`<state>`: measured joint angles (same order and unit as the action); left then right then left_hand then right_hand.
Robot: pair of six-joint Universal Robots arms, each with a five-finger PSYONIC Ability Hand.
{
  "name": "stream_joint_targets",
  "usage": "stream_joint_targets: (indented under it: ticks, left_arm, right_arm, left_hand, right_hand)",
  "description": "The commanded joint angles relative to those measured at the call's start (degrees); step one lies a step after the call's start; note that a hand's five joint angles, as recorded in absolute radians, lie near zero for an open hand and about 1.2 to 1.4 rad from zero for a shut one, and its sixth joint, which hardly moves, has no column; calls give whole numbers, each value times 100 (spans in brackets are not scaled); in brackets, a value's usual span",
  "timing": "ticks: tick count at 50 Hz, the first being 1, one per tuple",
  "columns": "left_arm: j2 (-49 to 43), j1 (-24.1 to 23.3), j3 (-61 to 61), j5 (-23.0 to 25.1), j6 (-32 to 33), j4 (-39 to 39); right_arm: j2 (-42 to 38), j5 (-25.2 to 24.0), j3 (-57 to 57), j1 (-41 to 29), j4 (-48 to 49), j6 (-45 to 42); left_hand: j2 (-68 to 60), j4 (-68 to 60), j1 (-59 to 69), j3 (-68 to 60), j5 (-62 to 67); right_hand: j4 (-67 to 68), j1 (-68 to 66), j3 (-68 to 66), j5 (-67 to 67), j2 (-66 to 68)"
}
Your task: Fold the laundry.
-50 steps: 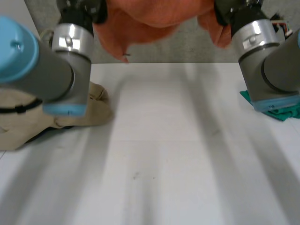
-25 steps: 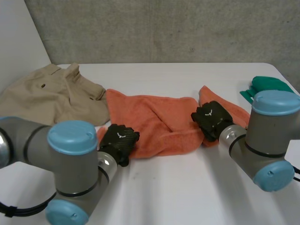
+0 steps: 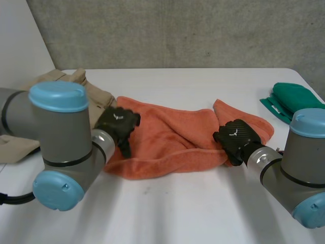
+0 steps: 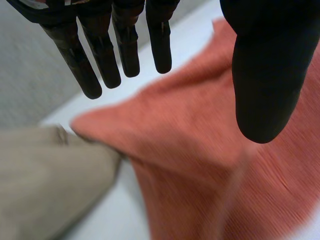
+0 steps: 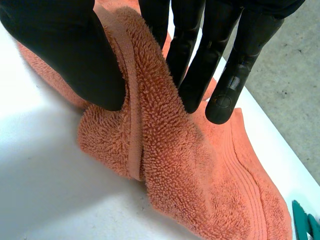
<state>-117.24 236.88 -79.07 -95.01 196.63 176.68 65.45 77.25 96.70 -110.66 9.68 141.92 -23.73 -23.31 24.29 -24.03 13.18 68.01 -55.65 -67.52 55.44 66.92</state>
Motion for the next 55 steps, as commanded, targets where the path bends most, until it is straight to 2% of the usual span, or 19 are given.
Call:
stream_joint_targets:
  ticks: [1, 15, 19, 23, 29, 34, 38, 42, 45, 49, 53, 55]
  left_arm:
    - [-264, 51, -12, -52, -19, -749]
    - [-299, 341, -487, -17, 42, -679]
    - [-466, 341, -487, -17, 51, -425]
    - [-501, 315, -487, -44, 60, -38]
    - [-413, 262, -504, -44, 68, 138]
    - [-151, 271, -522, -52, 69, 94]
    - [578, 288, -671, -35, 69, 112]
    - [1396, 297, -742, -9, 60, 165]
    - [1923, 297, -785, 18, 16, 173]
    - [2232, 262, -935, 18, 16, 200]
    - [2197, 227, -1067, 18, 7, 296]
    - [1978, 218, -1085, 9, 7, 393]
  right_arm:
    - [-6, 36, -11, 62, -19, 2]
    - [-6, 54, -46, 62, -19, 64]
    - [-6, 63, -55, 62, -27, 81]
    - [-6, 89, -55, 62, -54, 73]
    - [116, 106, -73, 194, -159, 81]
    - [635, 106, -143, 325, -484, 64]
    - [977, 107, -458, 422, -1046, -6]
    - [1390, 54, -1230, 606, -2063, -102]
    - [1479, -8, -1653, 712, -2452, -287]
    - [1479, -60, -2138, 695, -2638, -998]
    - [1269, -315, -2296, 651, -2287, -2026]
    - [813, -543, -2340, 520, -1857, -2545]
  left_hand:
    - [-280, -321, 224, -250, 335]
    - [-1775, -1817, 1719, -1745, 1830]
    - [-3002, -3043, 2945, -2972, 3057]
    - [-5555, -5597, 5499, -5526, 5611]
    - [-5627, -5669, 5571, -5597, 5682]
    - [-5627, -5669, 5571, -5597, 5682]
    - [-5627, -5669, 5571, -5597, 5682]
    - [-5627, -5669, 5571, -5597, 5682]
    - [-5627, -5669, 5571, -5597, 5682]
    - [-5627, -5669, 5571, -5597, 5682]
    - [-5627, -5669, 5571, -5597, 5682]
    - [-5627, -5669, 5571, -5597, 5682]
  right_hand:
    - [1199, -2435, -1248, 1456, 1308]
    - [1199, -2435, -1248, 1456, 1308]
    - [1199, -2435, -1248, 1456, 1308]
    - [1199, -2435, -1248, 1456, 1308]
    - [1199, -2435, -1248, 1456, 1308]
    - [1199, -2435, -1248, 1456, 1308]
    - [1199, -2435, -1248, 1456, 1308]
    - [1199, -2435, -1248, 1456, 1308]
    - [1199, -2435, -1248, 1456, 1308]
    - [1199, -2435, -1248, 1456, 1308]
    - [1199, -2435, -1248, 1456, 1308]
    - [1199, -2435, -1248, 1456, 1308]
